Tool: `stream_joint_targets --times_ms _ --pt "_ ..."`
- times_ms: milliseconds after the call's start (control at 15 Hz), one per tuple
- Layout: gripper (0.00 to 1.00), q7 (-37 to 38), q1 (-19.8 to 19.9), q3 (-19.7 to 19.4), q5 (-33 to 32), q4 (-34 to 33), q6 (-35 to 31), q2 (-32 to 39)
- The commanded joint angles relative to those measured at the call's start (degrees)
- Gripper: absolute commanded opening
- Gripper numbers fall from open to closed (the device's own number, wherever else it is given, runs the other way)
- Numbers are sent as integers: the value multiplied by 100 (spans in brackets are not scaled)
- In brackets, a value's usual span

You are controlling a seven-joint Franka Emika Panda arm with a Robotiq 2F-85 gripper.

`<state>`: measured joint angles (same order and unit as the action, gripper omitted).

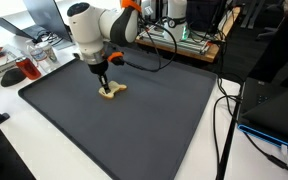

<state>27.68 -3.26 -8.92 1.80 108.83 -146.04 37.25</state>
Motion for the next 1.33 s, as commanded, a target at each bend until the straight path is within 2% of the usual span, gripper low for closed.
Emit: stream_joint_targets --times_ms 0,1067,1133,1200,1267 --pt "2 -88 -23 0 41 -29 111 -30" --pt "2 -40 -75 -76 -17 48 5 -73" --pt "31 -60 -79 -76 -31 47 104 -97" --pt "32 -69 -65 -65 -12 65 58 -122" --pt "37 -58 -78 -81 -30 76 41 -133"
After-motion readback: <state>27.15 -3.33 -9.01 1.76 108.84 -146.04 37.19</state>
